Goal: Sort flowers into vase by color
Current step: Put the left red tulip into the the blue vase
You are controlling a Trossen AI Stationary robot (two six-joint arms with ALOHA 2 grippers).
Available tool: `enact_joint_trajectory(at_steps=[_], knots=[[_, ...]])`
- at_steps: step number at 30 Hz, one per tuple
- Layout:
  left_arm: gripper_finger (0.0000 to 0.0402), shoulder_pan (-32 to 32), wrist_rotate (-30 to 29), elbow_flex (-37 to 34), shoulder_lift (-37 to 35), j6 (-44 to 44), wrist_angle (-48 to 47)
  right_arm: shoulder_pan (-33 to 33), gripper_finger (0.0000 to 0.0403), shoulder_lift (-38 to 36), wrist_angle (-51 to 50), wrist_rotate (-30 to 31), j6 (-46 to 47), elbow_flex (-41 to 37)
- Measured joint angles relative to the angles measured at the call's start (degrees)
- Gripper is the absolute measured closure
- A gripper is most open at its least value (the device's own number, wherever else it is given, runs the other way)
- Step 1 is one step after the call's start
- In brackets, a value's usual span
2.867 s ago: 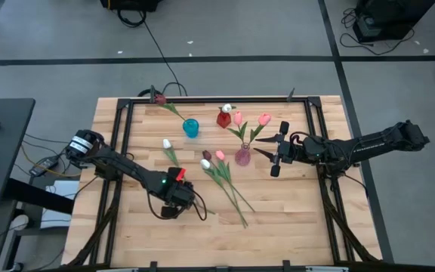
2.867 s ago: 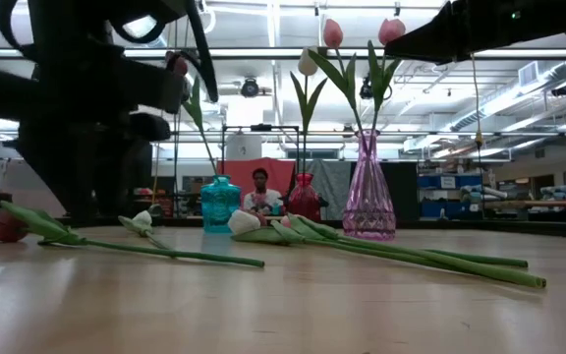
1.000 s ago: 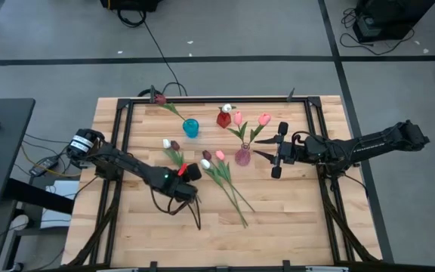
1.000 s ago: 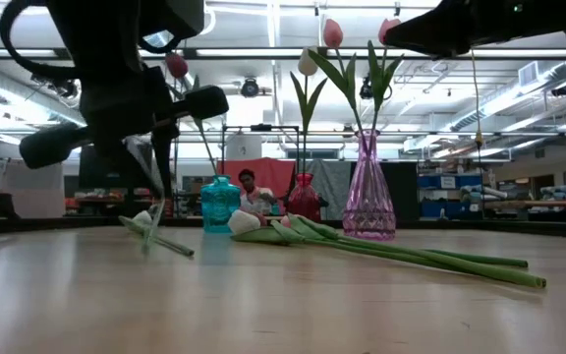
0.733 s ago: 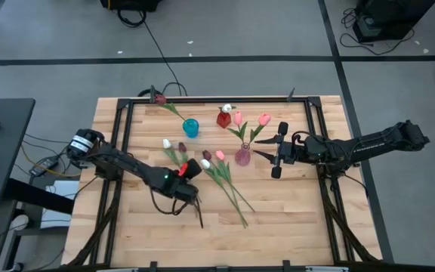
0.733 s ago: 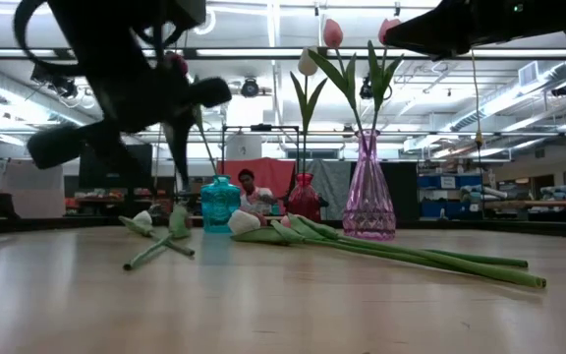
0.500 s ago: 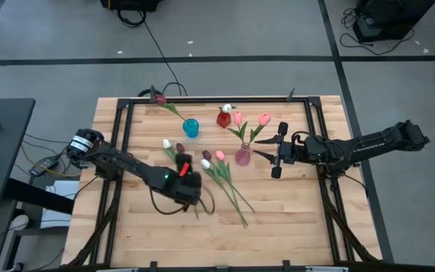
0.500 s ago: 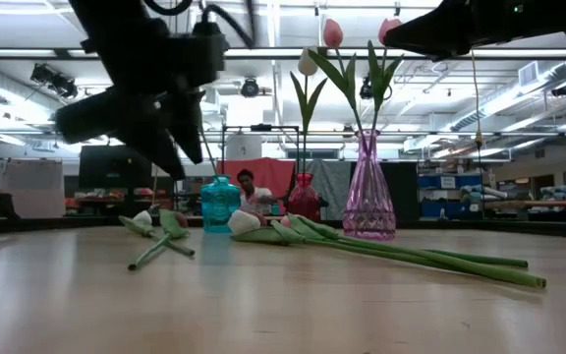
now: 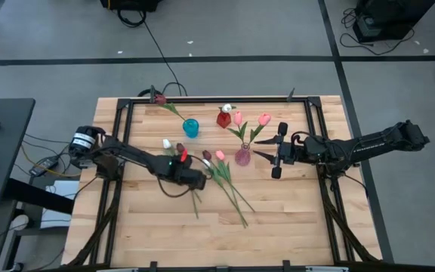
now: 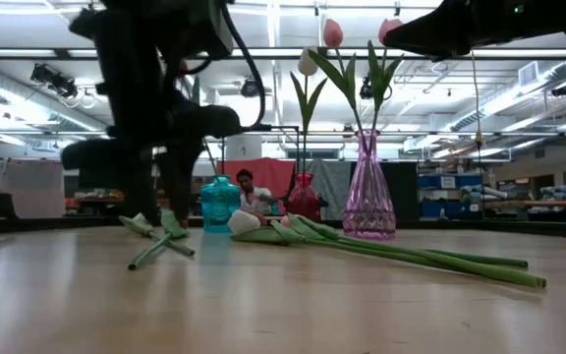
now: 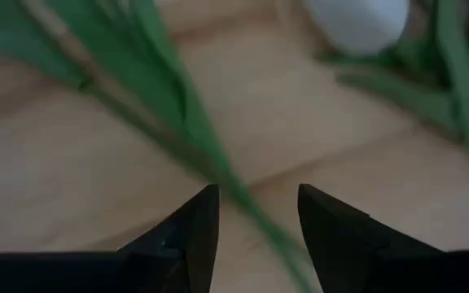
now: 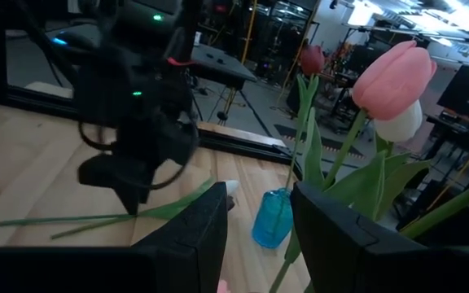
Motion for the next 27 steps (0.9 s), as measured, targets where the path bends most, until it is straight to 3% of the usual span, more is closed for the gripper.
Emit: enact_joint_trajectory(at_steps=[20,27], knots=[[0.0234,6.4,6.0,-0.7,0.0,4.8,-3.1,0.0,0.0253,0.0,-0.5,0.0,-1.1,0.0],[0.0272,6.5,7.7,-5.3,-0.2,3.5,9.3,0.0,0.0253,0.0,-0.5,0.0,-1.1,0.0]])
